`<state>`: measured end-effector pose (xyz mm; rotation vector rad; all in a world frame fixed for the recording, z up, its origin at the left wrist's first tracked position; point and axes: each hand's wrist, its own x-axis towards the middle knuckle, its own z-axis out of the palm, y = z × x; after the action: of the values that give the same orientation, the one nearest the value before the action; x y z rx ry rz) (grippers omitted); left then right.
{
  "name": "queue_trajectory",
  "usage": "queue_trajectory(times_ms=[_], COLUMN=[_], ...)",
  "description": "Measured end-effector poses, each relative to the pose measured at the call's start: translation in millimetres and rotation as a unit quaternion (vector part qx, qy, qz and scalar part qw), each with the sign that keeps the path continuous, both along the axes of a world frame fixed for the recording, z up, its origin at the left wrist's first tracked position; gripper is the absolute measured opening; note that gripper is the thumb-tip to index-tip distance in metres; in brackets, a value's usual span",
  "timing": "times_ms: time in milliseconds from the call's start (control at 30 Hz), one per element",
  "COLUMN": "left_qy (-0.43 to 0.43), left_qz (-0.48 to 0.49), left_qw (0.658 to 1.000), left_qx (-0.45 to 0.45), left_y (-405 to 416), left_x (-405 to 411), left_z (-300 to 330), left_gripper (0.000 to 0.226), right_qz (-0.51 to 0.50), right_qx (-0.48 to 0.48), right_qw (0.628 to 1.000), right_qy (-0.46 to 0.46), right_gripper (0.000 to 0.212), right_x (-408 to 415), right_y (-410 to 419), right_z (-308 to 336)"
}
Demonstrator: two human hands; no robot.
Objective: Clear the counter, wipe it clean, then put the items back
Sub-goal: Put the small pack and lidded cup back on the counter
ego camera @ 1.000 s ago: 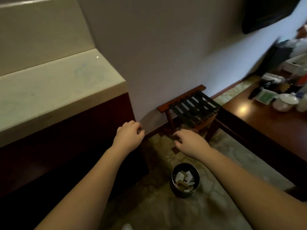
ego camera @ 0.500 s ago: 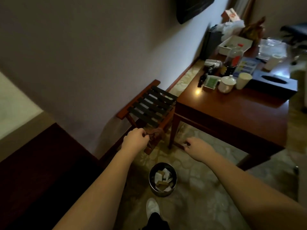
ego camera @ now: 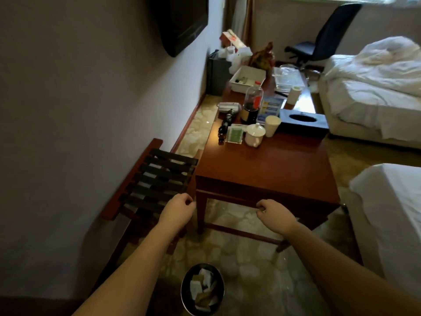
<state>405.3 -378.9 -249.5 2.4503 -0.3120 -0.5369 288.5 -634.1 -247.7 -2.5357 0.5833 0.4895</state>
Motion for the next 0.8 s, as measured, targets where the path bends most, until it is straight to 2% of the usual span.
queue_trajectory(times_ms=[200, 400, 533, 800], left_qy=[0.011, -0.003, -0.021, -0.060], left_qz=[-0.026, -0.044, -0.028, -0.026], left_qw=[1.000, 0.999, 0.999, 0.996], left_qx=[-0.010, -0.023, -0.011, 0.067], left_y=[-67.1, -131.7, -178.7, -268.5], left_x=[36.9, 84.8, 124.7, 212.1], left_z=[6.1, 7.8, -0.7, -21.3], left_gripper=[0.020, 0.015, 0.030, 0.050], right_qz=[-0.092, -0.131, -0.147, -0.162], right_qx=[0.018, 0.056, 0.090, 0.184], right_qw=[0.996, 0.989, 0.984, 0.969], right_qy=[-0.002, -0.028, -0.050, -0.009], right_gripper=[0.037, 0.037, 0.036, 0.038], right_x=[15.1, 55.3, 99.1, 194.1], right_y=[-56.4, -109.6, -147.7, -204.2], right_z=[10.0, 14.0, 4.3, -24.2])
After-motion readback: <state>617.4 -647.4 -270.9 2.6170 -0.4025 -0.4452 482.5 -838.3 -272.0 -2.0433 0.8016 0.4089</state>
